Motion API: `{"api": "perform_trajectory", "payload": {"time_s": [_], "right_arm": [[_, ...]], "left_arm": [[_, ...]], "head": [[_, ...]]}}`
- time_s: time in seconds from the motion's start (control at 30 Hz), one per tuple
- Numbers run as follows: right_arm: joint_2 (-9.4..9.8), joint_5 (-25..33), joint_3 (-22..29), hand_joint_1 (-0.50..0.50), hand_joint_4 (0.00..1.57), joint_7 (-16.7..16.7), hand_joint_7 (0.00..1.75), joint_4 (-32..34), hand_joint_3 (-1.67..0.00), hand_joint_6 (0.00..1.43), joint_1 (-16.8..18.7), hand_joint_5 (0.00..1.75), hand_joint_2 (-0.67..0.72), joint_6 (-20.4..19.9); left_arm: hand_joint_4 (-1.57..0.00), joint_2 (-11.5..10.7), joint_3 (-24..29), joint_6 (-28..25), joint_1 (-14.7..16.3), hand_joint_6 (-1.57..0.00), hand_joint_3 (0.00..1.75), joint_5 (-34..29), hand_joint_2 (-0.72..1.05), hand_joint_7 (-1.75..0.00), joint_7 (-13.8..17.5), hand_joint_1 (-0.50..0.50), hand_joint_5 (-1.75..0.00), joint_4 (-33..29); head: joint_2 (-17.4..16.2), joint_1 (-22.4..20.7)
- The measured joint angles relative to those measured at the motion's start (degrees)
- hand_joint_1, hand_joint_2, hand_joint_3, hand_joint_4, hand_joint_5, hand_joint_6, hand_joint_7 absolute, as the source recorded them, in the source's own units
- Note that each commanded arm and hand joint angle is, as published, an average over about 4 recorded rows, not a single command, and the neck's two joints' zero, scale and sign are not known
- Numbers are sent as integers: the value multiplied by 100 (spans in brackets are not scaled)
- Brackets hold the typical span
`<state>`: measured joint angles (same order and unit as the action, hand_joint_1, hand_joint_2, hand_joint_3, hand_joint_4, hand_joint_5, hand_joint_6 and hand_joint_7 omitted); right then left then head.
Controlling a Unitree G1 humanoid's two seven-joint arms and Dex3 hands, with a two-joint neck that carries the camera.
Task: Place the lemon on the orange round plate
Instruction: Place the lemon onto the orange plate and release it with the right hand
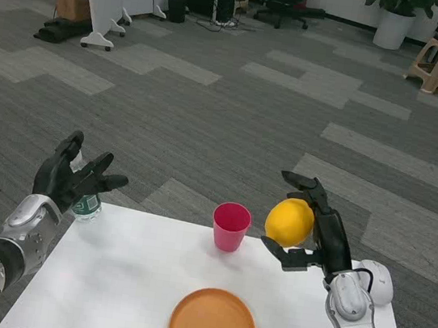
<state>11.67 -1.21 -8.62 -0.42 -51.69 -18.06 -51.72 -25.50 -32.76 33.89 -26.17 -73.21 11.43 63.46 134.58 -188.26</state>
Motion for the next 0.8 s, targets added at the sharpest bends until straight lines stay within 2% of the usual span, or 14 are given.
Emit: {"api": "perform_trajectory", "payload": {"time_s": [0.17, 0.27, 0.4, 0.6, 0.8], "right_arm": [[-13, 227, -467, -8, 0, -40, 56, 222, -103, 9, 4, 145, -60, 7], [-15, 251, -523, -8, 0, -41, 56, 230, -103, 9, 4, 145, -64, 5], [-9, 296, -628, -8, 0, -41, 56, 221, -103, 9, 4, 145, -60, 5], [41, 358, -867, -8, 0, -47, 56, 177, -103, 9, 3, 145, -60, 5], [307, 454, -1579, -8, 0, -6, 56, -38, -103, 9, 3, 145, -60, 28]], "left_arm": [[-30, 6, 63, 9, 4, -5, 9, 5, 78, 0, 0, 50, 0, -12], [-30, 7, 65, 12, 4, -5, 9, 5, 78, 0, 0, 50, 0, -17], [-30, 6, 61, 14, 4, -5, 9, 5, 78, 0, 0, 50, 0, -17], [-30, 6, 49, 14, 4, -5, 7, 5, 78, 0, 0, 50, 0, -18], [-30, 4, 15, 18, 4, -5, 9, 5, 78, 0, 0, 50, 0, -20]], "head": [[32, 99], [28, 90], [-21, 107], [-490, 109], [-1036, 178]]}}
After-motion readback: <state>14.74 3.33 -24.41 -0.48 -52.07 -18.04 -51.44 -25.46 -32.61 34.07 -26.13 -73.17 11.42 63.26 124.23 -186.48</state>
